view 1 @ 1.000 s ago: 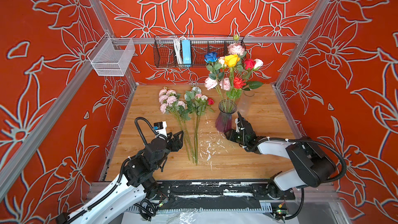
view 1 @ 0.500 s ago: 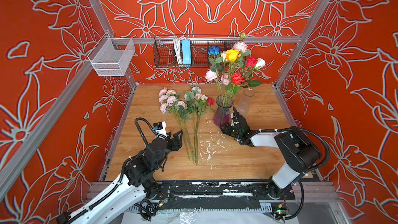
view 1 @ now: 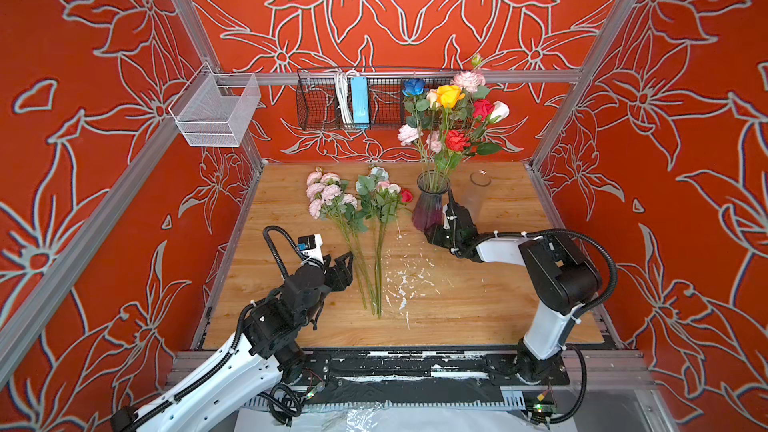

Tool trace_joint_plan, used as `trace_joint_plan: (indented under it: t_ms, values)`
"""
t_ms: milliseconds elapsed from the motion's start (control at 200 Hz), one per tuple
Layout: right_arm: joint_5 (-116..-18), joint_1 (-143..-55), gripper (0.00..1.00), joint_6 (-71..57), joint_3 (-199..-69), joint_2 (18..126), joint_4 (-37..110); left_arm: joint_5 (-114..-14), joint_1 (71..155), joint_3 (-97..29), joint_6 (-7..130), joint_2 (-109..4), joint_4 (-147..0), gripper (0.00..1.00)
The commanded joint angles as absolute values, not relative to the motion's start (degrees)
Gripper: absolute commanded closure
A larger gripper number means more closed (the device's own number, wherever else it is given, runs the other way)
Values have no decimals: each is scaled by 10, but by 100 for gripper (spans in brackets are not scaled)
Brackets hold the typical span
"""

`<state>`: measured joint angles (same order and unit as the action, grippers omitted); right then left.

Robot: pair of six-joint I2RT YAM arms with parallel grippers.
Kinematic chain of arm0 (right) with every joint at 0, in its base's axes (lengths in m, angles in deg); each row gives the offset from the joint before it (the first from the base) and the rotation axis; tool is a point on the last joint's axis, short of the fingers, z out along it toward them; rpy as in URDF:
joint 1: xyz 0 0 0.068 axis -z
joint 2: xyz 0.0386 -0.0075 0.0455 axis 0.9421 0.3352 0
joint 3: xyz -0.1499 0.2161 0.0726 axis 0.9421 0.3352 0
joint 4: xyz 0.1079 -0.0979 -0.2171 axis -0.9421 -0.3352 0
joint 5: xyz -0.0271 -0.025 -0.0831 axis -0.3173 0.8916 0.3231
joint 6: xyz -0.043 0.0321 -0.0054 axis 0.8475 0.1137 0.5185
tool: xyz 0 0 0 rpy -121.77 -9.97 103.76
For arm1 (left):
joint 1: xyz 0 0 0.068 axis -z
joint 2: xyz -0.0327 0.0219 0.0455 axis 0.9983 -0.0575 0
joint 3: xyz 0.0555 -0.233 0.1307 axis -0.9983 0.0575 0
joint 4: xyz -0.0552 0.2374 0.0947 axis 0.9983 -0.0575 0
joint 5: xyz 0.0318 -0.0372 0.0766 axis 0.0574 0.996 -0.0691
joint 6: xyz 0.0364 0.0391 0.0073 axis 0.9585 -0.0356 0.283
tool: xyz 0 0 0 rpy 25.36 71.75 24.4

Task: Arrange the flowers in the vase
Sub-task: 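Raise the right gripper and move it over the clear ribbed glass cup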

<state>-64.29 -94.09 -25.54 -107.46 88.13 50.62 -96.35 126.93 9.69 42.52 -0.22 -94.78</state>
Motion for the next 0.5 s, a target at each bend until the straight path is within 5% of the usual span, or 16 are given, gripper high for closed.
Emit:
trace_joint_plan:
  t_ms: [0, 280, 495]
  values:
    - [-642, -930, 49, -209, -1104, 898, 453, -967, 1264, 87, 428, -1, -936, 30]
    - [-641, -928, 47, -195, -1105, 848, 379, -959, 1264, 94, 423, -2, -929, 30]
    - [-590, -942, 49, -213, -1079, 645, 193, -945, 1263, 101, 435, -15, -905, 29]
